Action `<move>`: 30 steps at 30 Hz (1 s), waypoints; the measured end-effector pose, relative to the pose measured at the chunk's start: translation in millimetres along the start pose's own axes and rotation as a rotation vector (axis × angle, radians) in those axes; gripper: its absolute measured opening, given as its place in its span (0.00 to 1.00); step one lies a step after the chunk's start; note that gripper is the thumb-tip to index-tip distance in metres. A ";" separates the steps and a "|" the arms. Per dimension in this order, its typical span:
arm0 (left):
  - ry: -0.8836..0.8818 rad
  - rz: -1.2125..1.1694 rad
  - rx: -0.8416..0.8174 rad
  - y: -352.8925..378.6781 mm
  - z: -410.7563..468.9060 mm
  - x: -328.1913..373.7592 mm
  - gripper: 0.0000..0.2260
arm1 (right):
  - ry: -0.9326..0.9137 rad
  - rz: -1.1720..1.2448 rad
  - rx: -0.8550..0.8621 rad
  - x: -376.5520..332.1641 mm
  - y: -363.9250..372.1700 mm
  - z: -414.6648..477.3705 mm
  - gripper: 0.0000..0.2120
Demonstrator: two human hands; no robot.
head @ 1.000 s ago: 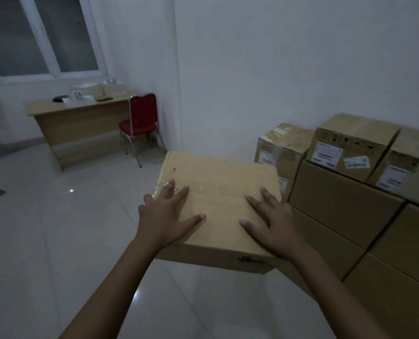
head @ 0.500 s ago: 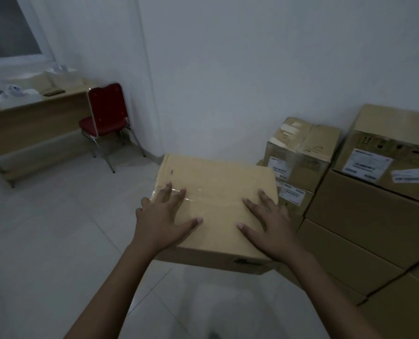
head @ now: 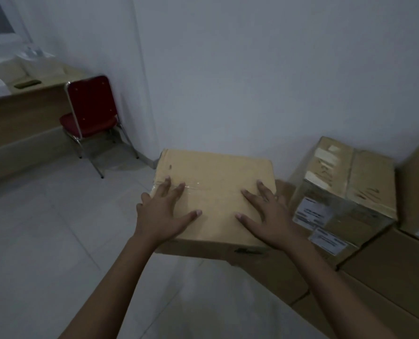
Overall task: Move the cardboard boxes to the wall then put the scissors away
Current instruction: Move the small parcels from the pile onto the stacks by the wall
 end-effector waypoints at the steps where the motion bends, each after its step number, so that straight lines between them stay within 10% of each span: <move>1: 0.004 0.009 -0.002 1.4 10.8 -4.9 0.46 | 0.001 -0.021 0.001 0.0 4.2 11.6 0.41; 30: 0.315 0.090 -0.503 145.9 438.5 -67.2 0.52 | 0.494 0.054 -0.051 92.6 131.2 333.0 0.48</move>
Point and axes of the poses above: each hand's wrist, its own z-axis towards the middle knuckle, its own y-axis out of the palm, x = y × z, the point moved 2 cm from there along z, towards the middle knuckle, and after that the axes turned 3 degrees about -x, right-handed, at the moved point
